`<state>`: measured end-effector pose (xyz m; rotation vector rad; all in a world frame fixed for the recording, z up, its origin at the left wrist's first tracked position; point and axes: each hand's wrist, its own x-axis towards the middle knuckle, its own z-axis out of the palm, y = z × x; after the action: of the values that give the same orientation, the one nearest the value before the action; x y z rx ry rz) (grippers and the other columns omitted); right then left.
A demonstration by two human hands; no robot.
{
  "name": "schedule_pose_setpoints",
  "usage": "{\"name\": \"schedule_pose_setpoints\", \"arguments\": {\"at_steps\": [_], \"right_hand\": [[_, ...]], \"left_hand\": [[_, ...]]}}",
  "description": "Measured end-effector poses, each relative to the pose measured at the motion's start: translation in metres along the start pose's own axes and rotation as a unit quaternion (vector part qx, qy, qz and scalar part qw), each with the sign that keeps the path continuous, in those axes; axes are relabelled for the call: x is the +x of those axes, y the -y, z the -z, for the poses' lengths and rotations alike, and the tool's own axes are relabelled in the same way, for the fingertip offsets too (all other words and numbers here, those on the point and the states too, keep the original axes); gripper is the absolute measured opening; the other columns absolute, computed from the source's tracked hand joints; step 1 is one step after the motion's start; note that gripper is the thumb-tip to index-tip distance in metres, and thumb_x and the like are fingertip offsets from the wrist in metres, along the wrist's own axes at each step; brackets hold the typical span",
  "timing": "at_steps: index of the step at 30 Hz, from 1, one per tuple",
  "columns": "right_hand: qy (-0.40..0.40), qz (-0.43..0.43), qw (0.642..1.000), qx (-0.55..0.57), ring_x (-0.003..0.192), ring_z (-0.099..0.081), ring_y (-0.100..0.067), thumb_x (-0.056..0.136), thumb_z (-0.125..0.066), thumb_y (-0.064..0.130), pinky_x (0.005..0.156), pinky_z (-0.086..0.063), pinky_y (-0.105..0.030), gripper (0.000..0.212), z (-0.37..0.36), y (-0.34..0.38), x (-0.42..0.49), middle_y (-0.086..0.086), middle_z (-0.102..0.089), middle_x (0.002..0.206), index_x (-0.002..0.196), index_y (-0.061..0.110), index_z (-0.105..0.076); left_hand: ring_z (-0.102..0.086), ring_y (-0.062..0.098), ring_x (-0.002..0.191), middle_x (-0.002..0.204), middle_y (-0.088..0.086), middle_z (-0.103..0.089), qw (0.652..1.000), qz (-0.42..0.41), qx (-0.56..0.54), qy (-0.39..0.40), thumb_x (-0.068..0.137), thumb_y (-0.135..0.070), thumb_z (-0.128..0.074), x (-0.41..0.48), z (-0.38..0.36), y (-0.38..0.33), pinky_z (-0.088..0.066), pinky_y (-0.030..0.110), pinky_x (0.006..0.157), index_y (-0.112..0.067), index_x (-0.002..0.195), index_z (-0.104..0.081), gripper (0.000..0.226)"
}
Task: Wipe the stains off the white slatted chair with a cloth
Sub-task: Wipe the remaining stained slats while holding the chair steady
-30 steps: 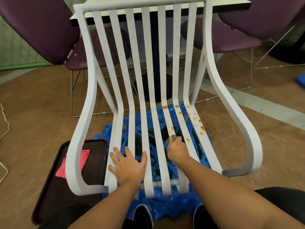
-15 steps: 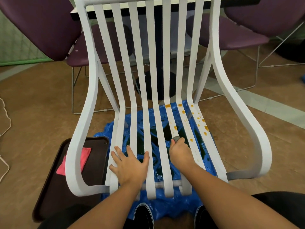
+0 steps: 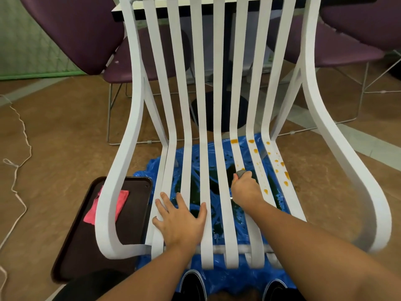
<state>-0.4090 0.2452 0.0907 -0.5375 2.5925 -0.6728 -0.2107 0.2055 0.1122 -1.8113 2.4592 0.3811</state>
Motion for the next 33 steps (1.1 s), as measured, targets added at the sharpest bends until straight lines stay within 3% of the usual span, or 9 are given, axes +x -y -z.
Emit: {"name": "schedule_pose_setpoints", "arguments": {"at_steps": [4, 8, 13, 20, 25, 28, 33], "right_hand": [[0.009, 0.0, 1.0, 0.004, 0.072, -0.056, -0.025, 0.105, -0.037, 0.042, 0.062, -0.042, -0.034, 0.029, -0.002, 0.005, 0.009, -0.005, -0.054, 0.082, 0.102, 0.013, -0.036], [0.026, 0.002, 1.0, 0.016, 0.071, -0.055, -0.024, 0.105, -0.035, 0.044, 0.063, -0.042, -0.035, 0.031, 0.001, 0.004, 0.006, -0.005, -0.054, 0.082, 0.102, 0.013, -0.035], [0.014, 0.011, 1.0, -0.005, 0.058, -0.049, -0.013, 0.106, -0.036, 0.041, 0.045, -0.031, -0.028, 0.029, 0.001, -0.009, -0.024, 0.001, -0.05, 0.07, 0.104, 0.012, -0.037], [0.016, 0.004, 1.0, -0.016, 0.057, -0.049, -0.012, 0.106, -0.036, 0.039, 0.044, -0.03, -0.027, 0.026, 0.004, -0.005, -0.025, 0.001, -0.05, 0.07, 0.106, 0.013, -0.038], [0.012, 0.005, 1.0, -0.009, 0.062, -0.05, -0.015, 0.105, -0.037, 0.04, 0.049, -0.034, -0.03, 0.025, 0.005, 0.004, -0.005, 0.0, -0.049, 0.074, 0.102, 0.015, -0.035], [0.014, -0.005, 1.0, -0.011, 0.069, -0.051, -0.021, 0.105, -0.037, 0.041, 0.061, -0.039, -0.034, 0.026, 0.003, 0.012, 0.011, 0.0, -0.046, 0.075, 0.102, 0.015, -0.034], [0.02, -0.003, 1.0, 0.001, 0.079, -0.052, -0.026, 0.105, -0.036, 0.041, 0.068, -0.041, -0.037, 0.028, 0.005, 0.023, 0.034, -0.003, -0.046, 0.08, 0.106, 0.014, -0.035]], "left_hand": [[0.004, 0.034, 0.154, 0.169, 0.014, -0.001, 1.0, 0.001, -0.002, 0.003, 0.087, -0.081, -0.022, 0.001, 0.001, 0.001, -0.019, 0.061, 0.116, -0.026, 0.159, -0.023, 0.09], [0.005, 0.034, 0.154, 0.168, 0.014, 0.0, 1.0, 0.001, -0.002, 0.007, 0.088, -0.081, -0.023, 0.0, 0.002, 0.001, -0.019, 0.06, 0.117, -0.025, 0.159, -0.022, 0.09], [0.004, 0.034, 0.154, 0.168, 0.014, -0.001, 1.0, 0.0, 0.004, 0.004, 0.089, -0.081, -0.022, 0.001, 0.003, 0.001, -0.019, 0.061, 0.116, -0.025, 0.159, -0.023, 0.09], [0.004, 0.036, 0.154, 0.168, 0.016, 0.0, 1.0, -0.001, 0.017, 0.008, 0.089, -0.081, -0.018, 0.0, 0.001, 0.001, -0.02, 0.062, 0.115, -0.024, 0.159, -0.021, 0.091], [-0.001, 0.037, 0.153, 0.168, 0.016, 0.0, 0.999, -0.004, 0.035, 0.014, 0.088, -0.081, -0.016, 0.0, 0.003, -0.001, -0.028, 0.064, 0.109, -0.024, 0.16, -0.018, 0.091], [0.001, 0.038, 0.152, 0.168, 0.016, 0.002, 0.999, -0.005, 0.04, 0.022, 0.089, -0.081, -0.015, 0.0, 0.002, 0.0, -0.027, 0.065, 0.108, -0.024, 0.161, -0.014, 0.092], [0.003, 0.038, 0.153, 0.168, 0.016, 0.006, 0.999, -0.003, 0.028, 0.025, 0.089, -0.08, -0.016, 0.001, 0.001, -0.002, -0.024, 0.065, 0.11, -0.023, 0.161, -0.013, 0.092]]}}
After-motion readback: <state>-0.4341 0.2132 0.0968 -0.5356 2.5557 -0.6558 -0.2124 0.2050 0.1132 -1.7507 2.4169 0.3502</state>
